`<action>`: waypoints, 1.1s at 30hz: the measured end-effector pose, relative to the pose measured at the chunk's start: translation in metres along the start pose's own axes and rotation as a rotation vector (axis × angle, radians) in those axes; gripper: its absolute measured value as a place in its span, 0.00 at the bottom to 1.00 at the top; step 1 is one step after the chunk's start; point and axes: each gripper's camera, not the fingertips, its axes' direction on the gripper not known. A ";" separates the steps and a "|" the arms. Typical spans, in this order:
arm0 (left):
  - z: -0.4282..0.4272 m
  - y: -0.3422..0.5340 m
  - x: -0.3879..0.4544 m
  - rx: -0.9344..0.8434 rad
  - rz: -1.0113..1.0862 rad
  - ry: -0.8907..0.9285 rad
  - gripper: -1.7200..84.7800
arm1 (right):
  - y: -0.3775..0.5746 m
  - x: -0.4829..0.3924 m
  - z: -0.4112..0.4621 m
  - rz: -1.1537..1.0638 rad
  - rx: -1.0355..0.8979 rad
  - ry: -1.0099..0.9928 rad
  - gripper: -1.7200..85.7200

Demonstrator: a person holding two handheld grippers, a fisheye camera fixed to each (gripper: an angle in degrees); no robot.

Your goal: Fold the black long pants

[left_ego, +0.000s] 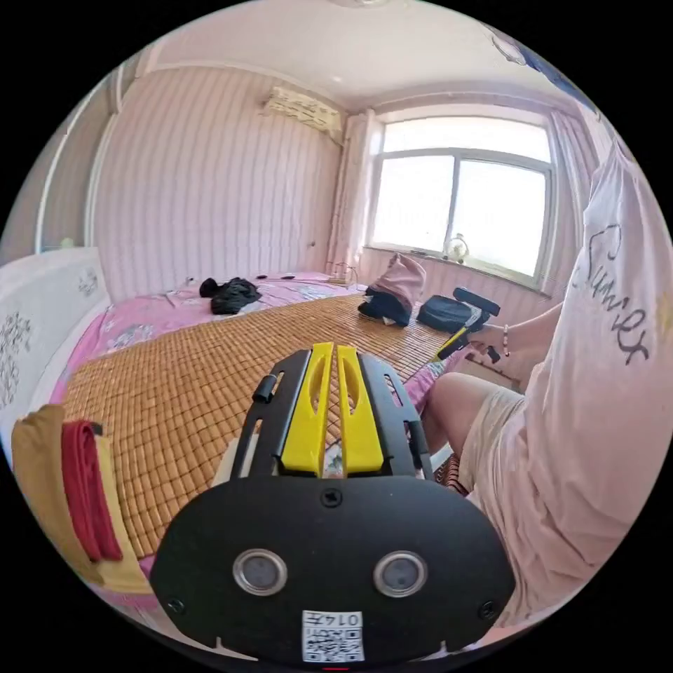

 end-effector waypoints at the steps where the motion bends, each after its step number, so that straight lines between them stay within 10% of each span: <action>1: 0.016 -0.006 0.007 -0.005 0.032 0.030 0.02 | 0.026 0.025 -0.005 0.068 0.052 -0.031 0.01; 21: 0.558 -0.183 0.269 -0.430 0.460 0.682 0.11 | 0.240 0.414 -0.052 0.788 0.614 0.178 0.13; 33: 0.689 -0.214 0.387 -0.475 0.665 0.642 0.16 | 0.269 0.502 -0.057 0.759 0.729 0.005 0.04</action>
